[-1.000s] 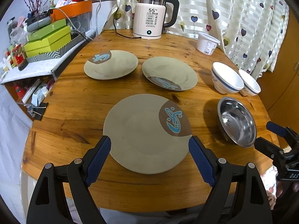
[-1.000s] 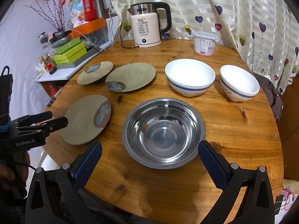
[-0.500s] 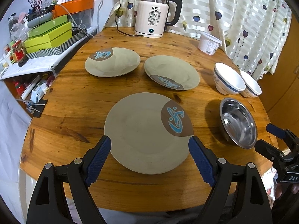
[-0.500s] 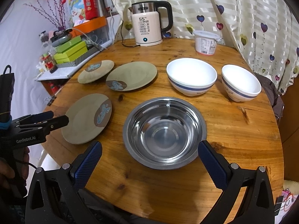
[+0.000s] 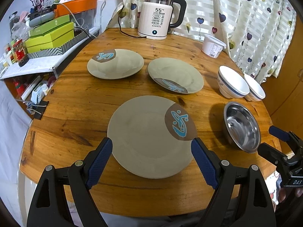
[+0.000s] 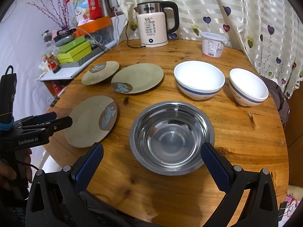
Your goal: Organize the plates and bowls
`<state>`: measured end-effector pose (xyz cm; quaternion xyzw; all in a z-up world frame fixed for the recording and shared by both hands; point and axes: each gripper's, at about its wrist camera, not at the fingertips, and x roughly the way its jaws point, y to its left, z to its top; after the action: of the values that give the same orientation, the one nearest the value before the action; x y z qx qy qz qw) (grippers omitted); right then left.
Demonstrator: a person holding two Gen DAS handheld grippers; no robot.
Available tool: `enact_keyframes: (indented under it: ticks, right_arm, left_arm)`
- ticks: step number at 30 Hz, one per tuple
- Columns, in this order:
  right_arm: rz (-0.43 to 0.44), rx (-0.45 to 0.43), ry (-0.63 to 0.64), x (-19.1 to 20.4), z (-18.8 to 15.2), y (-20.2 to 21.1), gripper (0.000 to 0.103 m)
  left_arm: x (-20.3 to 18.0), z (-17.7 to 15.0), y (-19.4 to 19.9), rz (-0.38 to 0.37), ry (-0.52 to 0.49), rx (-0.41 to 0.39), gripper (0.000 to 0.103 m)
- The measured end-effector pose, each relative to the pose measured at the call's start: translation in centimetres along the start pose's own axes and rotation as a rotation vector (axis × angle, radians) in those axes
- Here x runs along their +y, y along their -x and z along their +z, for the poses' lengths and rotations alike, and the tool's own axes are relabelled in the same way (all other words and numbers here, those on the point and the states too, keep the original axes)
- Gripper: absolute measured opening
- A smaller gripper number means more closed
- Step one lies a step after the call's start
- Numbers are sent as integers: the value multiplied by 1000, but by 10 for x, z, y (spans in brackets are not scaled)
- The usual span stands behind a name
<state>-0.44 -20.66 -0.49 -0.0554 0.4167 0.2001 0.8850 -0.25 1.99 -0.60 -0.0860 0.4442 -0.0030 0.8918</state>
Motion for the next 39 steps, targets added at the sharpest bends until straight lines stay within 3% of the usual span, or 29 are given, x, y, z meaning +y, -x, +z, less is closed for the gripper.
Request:
enact_keyframes:
  ticks: [8,19,39]
  right_arm:
    - [2,-3,2,1,3,0,103]
    - [-26,-80,1,-4,11,7,103]
    - [23,-98,28,7,13,8,103]
  left_arm:
    - [0,1,0,-14,-1,-4,85]
    - [1,1,-1,-16,5,-1,85]
    - [-4,0,-5,-29,0,7,85]
